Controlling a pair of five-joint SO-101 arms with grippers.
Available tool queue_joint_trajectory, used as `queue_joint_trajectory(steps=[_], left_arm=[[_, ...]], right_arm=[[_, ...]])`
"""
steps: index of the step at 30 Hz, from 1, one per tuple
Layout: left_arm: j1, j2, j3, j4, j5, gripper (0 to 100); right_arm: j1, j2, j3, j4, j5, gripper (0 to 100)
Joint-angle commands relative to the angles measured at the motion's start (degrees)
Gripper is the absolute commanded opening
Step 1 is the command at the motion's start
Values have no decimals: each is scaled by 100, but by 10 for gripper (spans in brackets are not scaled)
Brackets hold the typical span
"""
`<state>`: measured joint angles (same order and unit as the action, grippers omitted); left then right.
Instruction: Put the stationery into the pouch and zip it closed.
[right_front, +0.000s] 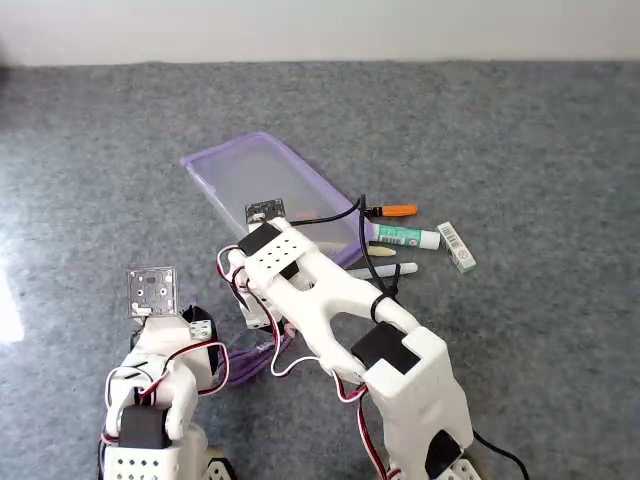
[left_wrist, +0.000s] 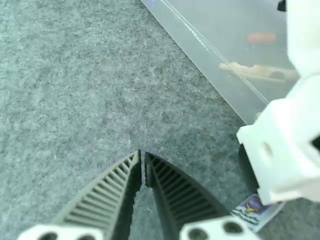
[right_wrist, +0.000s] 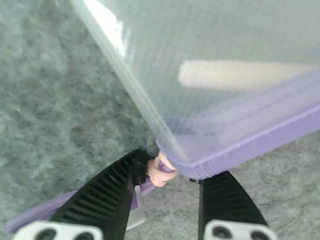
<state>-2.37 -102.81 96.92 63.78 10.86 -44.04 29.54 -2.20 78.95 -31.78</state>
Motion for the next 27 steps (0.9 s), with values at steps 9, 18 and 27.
queue_joint_trajectory(steps=[9, 18, 27], left_arm=[[-26, -44, -40, 53, 44, 14], [-26, -44, -40, 53, 44, 14], [-26, -44, -40, 53, 44, 14]], right_arm=[[356, 48, -97, 760, -26, 9], [136, -1253, -88, 1719, 220, 9], [31, -2747, -79, 1956, 1099, 9]])
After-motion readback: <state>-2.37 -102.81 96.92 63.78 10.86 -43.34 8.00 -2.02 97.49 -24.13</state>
